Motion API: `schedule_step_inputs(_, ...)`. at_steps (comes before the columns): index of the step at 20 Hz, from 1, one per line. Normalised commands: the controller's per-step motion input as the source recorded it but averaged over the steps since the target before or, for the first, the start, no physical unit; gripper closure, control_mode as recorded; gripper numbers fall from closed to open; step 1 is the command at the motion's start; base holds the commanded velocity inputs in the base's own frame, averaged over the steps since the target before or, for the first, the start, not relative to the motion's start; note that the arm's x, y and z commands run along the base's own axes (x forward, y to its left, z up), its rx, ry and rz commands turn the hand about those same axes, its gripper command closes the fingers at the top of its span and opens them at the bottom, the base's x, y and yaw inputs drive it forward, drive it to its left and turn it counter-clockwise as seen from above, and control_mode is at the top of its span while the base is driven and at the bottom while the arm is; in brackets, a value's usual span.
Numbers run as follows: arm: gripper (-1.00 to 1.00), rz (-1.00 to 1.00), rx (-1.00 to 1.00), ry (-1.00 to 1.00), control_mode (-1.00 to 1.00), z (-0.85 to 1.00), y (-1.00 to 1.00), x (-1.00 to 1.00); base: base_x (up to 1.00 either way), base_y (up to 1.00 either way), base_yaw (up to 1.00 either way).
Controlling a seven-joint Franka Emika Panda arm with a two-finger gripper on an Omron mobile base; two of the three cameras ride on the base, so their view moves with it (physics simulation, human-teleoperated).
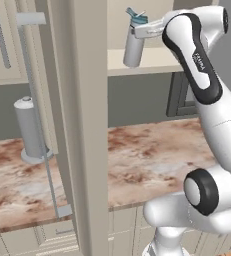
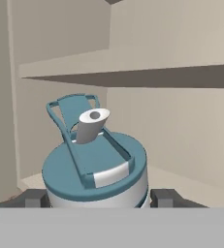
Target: Pick the water bottle from the counter and place it in the open cabinet.
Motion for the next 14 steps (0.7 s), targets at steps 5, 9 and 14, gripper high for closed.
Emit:
schedule_step_inputs(5,1.0,0.0,0.0,0.0,-1.0,0.0,0.0,0.45,0.0,0.0,0.0)
schedule_step_inputs(9,1.0,0.0,0.0,0.0,-1.0,0.0,0.0,0.52,0.0,0.0,0.0)
schedule_step_inputs(14,1.0,0.0,-0.01,0.0,-1.0,-0.01,0.0,0.57,0.0,0.0,0.0)
